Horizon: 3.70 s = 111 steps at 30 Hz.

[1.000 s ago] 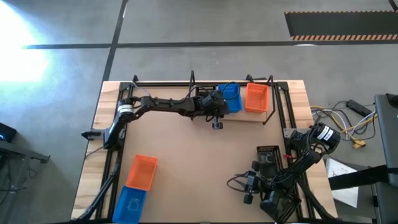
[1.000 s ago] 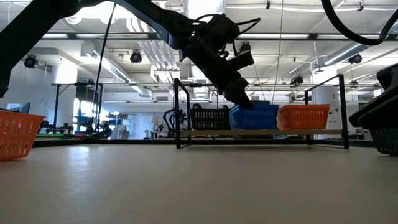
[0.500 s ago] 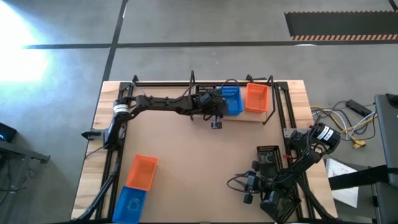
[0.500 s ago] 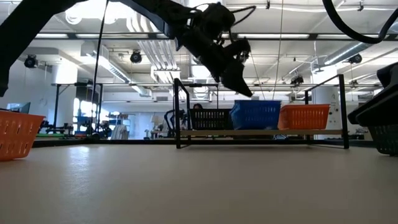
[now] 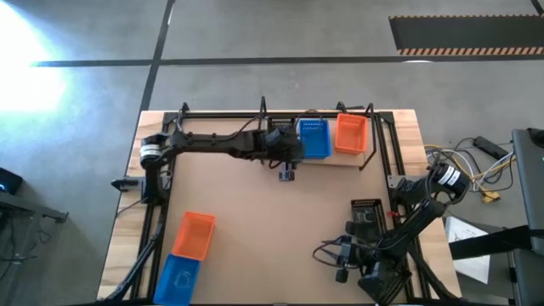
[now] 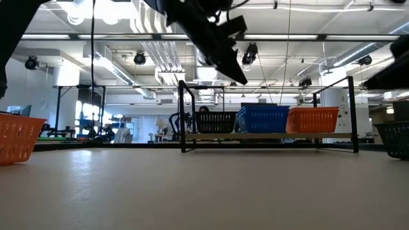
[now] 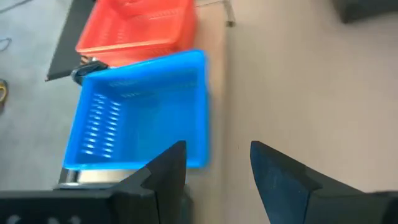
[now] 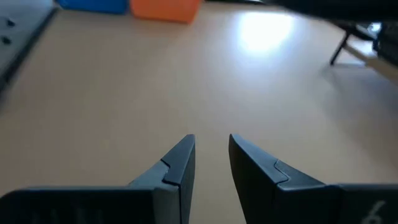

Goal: Stack baskets on shelf by color
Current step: Stack the top black basket on top of the black basket on the shelf

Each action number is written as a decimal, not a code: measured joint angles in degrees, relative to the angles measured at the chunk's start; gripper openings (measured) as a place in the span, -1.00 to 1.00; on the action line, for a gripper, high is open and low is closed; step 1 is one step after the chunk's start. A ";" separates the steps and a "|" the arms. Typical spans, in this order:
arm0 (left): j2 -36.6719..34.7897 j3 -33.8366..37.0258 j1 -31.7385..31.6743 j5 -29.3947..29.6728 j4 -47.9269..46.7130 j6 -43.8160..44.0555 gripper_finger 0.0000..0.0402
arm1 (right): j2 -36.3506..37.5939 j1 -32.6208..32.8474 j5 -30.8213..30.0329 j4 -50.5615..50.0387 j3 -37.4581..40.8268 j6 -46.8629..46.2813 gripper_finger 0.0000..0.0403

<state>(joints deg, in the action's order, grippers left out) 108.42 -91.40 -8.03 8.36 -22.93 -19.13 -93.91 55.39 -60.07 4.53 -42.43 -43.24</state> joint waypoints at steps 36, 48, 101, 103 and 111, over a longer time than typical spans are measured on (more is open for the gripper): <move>-6.22 46.03 28.28 11.50 64.59 17.29 -0.18 | 14.30 4.84 42.05 -64.21 -11.62 -32.13 -0.28; -6.20 46.02 28.28 11.48 64.47 17.26 -0.18 | 12.35 4.79 45.08 -63.87 -9.01 -27.10 -0.74; 1.44 21.55 23.07 -13.87 26.85 -9.67 -0.15 | 7.92 -13.05 32.79 -18.22 -10.56 42.77 -0.94; 1.53 21.61 23.08 -14.39 26.12 -8.56 -0.25 | 6.69 -13.30 31.66 -18.17 -10.68 42.86 -0.94; 1.58 21.62 23.05 -15.36 20.44 -6.68 -0.74 | 4.52 -14.20 31.29 -17.18 -10.80 41.37 -0.93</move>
<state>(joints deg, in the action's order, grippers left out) 110.00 -69.78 15.03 -7.01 -2.49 -25.82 -89.40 41.18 -28.78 -12.65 -53.23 -1.88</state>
